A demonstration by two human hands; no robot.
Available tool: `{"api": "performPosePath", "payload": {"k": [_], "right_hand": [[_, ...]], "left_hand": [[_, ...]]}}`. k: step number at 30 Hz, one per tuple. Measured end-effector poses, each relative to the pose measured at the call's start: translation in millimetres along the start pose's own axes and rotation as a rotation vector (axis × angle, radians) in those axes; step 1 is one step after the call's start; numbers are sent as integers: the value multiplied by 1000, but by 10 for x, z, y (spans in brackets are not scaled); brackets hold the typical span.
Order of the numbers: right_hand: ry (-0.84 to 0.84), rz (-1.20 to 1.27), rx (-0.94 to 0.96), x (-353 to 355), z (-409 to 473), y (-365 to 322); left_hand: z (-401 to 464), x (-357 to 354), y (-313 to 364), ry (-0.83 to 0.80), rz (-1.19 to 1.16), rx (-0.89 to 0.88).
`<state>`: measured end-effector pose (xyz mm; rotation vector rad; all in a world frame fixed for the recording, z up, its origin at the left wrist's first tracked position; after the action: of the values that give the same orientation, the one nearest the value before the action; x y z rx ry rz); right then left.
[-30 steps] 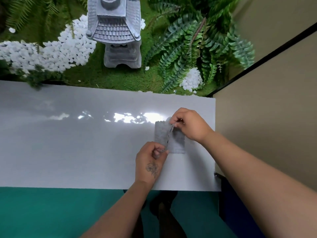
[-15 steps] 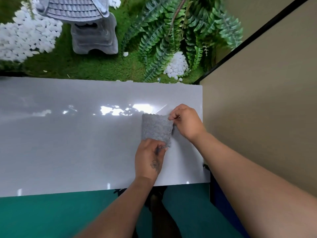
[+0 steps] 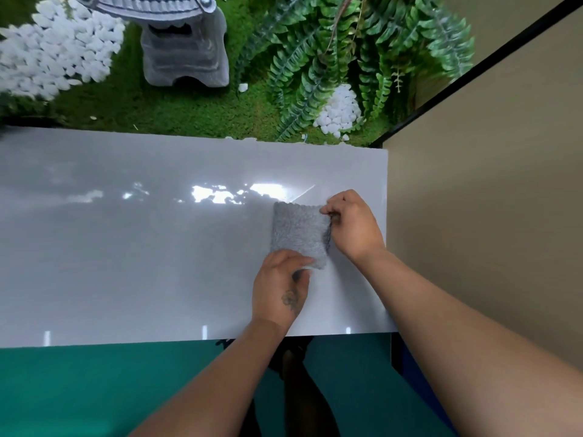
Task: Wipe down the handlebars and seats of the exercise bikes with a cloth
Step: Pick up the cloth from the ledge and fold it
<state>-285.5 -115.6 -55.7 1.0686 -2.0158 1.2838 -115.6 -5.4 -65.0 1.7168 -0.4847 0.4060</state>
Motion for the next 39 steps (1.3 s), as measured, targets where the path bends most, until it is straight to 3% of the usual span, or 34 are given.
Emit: {"api": "performPosePath", "payload": {"k": [5, 9, 12, 18, 23, 28, 32, 39], "right_hand": [[128, 165, -302, -5, -317, 104], [83, 228, -468, -220, -638, 162], [105, 146, -373, -329, -753, 76], [263, -118, 13, -212, -508, -328], [-46, -134, 330, -361, -64, -601], [-201, -99, 223, -362, 208, -635], [-235, 169, -13, -385, 191, -537], [-201, 259, -117, -409, 81, -388]], "left_hand": [[168, 468, -171, 200, -125, 241], [276, 586, -353, 173, -75, 381], [325, 576, -367, 117, -16, 394], [269, 461, -354, 27, 139, 437], [180, 399, -329, -1, 171, 424], [300, 555, -371, 55, -16, 483], [587, 826, -390, 104, -110, 434], [1134, 1049, -493, -105, -77, 197]]}}
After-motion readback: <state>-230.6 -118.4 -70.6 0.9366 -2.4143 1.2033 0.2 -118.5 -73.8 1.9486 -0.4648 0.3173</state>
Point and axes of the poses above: each hand's wrist, its own z-axis towards the middle knuckle, its own x-axis out of the back of the hand, y = z × x, the point moved 6 cm from there along z, towards the middle knuckle, and after that the axes turned 2 degrees about -x, right-handed, at the moved point
